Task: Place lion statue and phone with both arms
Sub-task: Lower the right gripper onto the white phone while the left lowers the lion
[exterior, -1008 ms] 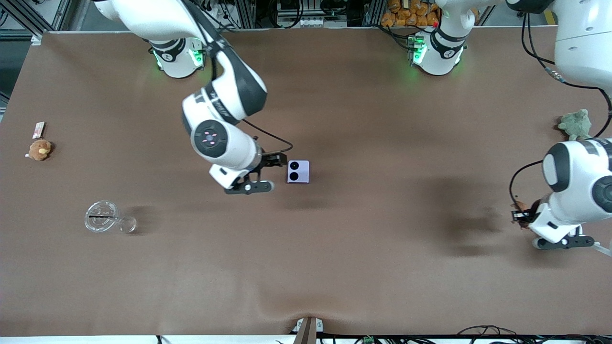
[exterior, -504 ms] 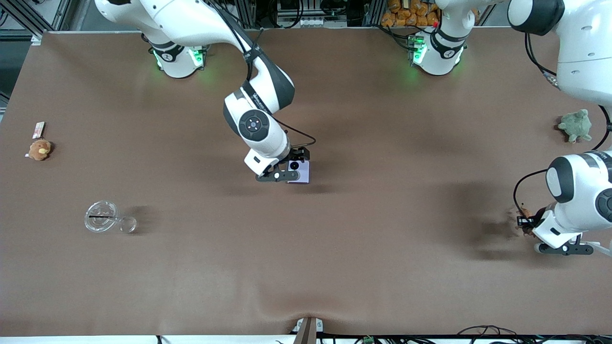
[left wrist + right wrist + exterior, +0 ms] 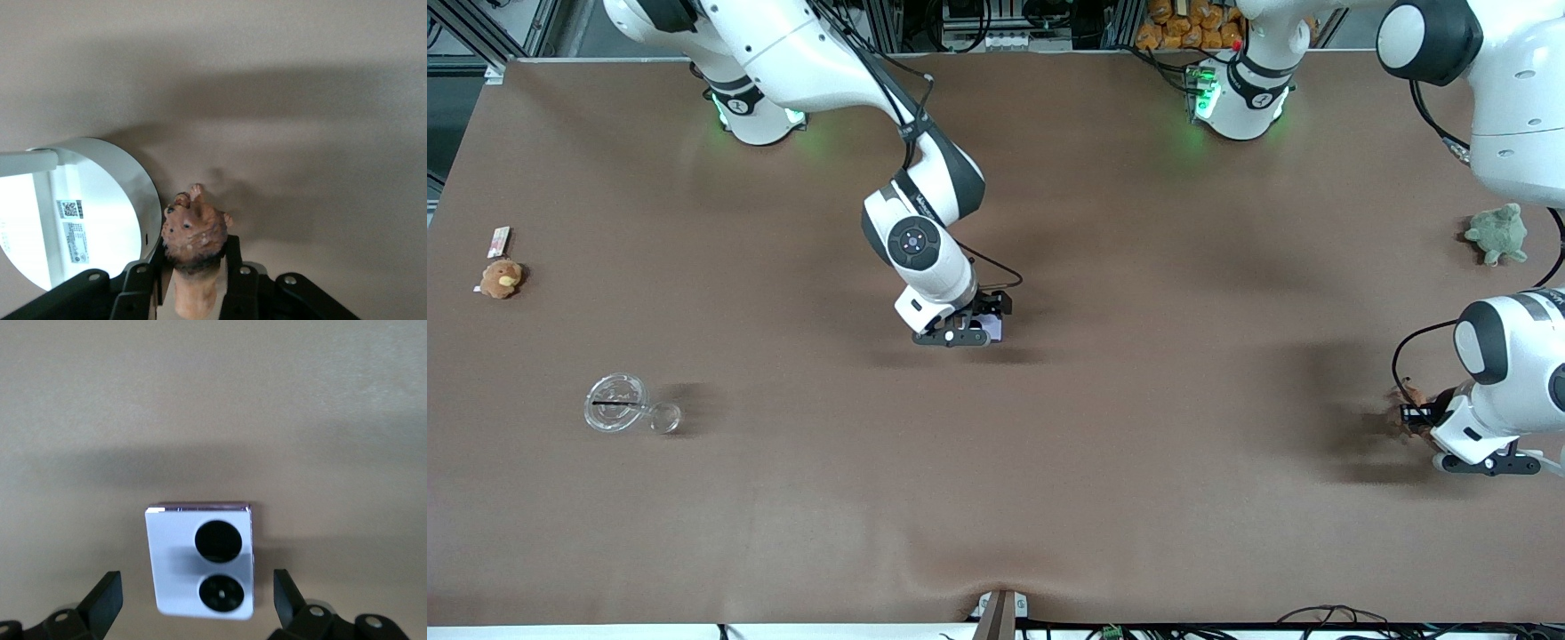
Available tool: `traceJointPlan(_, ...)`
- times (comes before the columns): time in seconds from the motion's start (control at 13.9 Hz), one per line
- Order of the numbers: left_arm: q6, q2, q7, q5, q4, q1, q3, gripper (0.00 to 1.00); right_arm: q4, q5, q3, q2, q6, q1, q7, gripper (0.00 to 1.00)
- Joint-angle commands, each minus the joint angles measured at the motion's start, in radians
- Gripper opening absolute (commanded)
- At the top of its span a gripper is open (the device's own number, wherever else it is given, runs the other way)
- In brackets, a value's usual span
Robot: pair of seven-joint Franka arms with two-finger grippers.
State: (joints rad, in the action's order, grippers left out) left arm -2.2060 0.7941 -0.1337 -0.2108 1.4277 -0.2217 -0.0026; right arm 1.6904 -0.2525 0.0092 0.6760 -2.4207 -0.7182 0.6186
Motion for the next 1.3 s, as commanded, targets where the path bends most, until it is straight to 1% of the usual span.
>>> traceJointPlan(0.0,-0.029,0.011,-0.018,0.011,-0.029,0.002,-0.011,0.00,0.003,0.002,-0.012,0.011,-0.029,-0.023,0.045,1.00)
traceJointPlan(0.29,-0.041,0.016,-0.023,0.013,-0.027,0.002,-0.013,0.00,0.003,0.024,-0.014,0.026,-0.029,-0.033,0.055,1.00)
traceJointPlan(0.43,-0.098,0.027,-0.020,0.013,-0.027,0.004,-0.013,0.00,0.003,0.064,-0.015,0.042,-0.032,-0.047,0.059,1.00)
traceJointPlan(0.5,-0.103,0.027,-0.021,0.013,-0.027,0.005,-0.013,0.05,0.002,0.082,-0.015,0.048,-0.032,-0.047,0.078,1.00)
traceJointPlan(0.58,-0.103,0.027,-0.021,0.016,-0.027,0.004,-0.013,0.63,0.002,0.108,-0.015,0.053,-0.035,-0.047,0.090,1.00)
traceJointPlan(0.65,-0.106,0.028,-0.021,0.015,-0.024,0.002,-0.013,1.00,-0.001,0.114,-0.014,0.054,-0.035,-0.047,0.101,1.00)
traceJointPlan(1.01,-0.107,0.019,-0.023,0.013,-0.024,0.002,-0.013,1.00,-0.006,0.122,-0.014,0.077,-0.080,-0.061,0.131,1.00)
traceJointPlan(1.08,-0.106,0.008,-0.023,0.011,-0.024,0.002,-0.014,1.00,-0.006,0.137,-0.014,0.077,-0.078,-0.060,0.130,0.86)
traceJointPlan(1.15,-0.103,-0.010,-0.020,0.011,-0.021,0.001,-0.016,1.00,-0.008,0.139,-0.014,0.076,-0.075,-0.058,0.122,0.66)
traceJointPlan(1.22,-0.094,-0.030,-0.018,0.013,-0.017,0.002,-0.017,1.00,-0.011,0.139,-0.014,0.074,-0.066,-0.056,0.131,0.09)
